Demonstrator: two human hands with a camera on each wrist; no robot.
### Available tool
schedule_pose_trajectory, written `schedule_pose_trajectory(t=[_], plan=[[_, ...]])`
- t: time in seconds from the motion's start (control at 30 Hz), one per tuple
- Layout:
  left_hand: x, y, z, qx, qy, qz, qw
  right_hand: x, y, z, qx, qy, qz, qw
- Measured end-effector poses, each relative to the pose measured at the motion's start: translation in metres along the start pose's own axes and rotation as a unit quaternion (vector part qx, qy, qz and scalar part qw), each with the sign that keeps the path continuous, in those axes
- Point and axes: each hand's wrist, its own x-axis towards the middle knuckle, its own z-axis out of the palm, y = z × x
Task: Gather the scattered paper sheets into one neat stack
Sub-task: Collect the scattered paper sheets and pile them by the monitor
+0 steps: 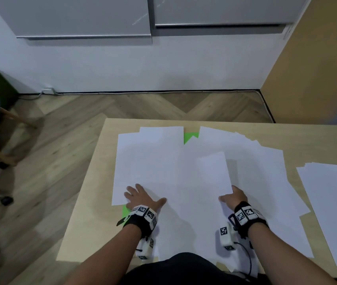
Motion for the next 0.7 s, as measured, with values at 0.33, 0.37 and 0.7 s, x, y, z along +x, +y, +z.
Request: schedule_pose_trajectory(t=[0.33,0.37,0.7], plan=[[0.004,-0.008,-0.014,-0.05,0.009,0.005,0.999,-0.003,-0.006,0.021,0.05,0.062,-0.034,0.996],[0.005,-0.01,-0.014,-0.059,0.011,0.005,0.998,-0.005,-0.005,0.017,0.065,0.062,-0.029,0.996],[0.006,-0.046,-0.018,0.002,0.088,0.069,0.994,-0.003,0.021,-0.016,0.116,0.092,0.027,0.989]])
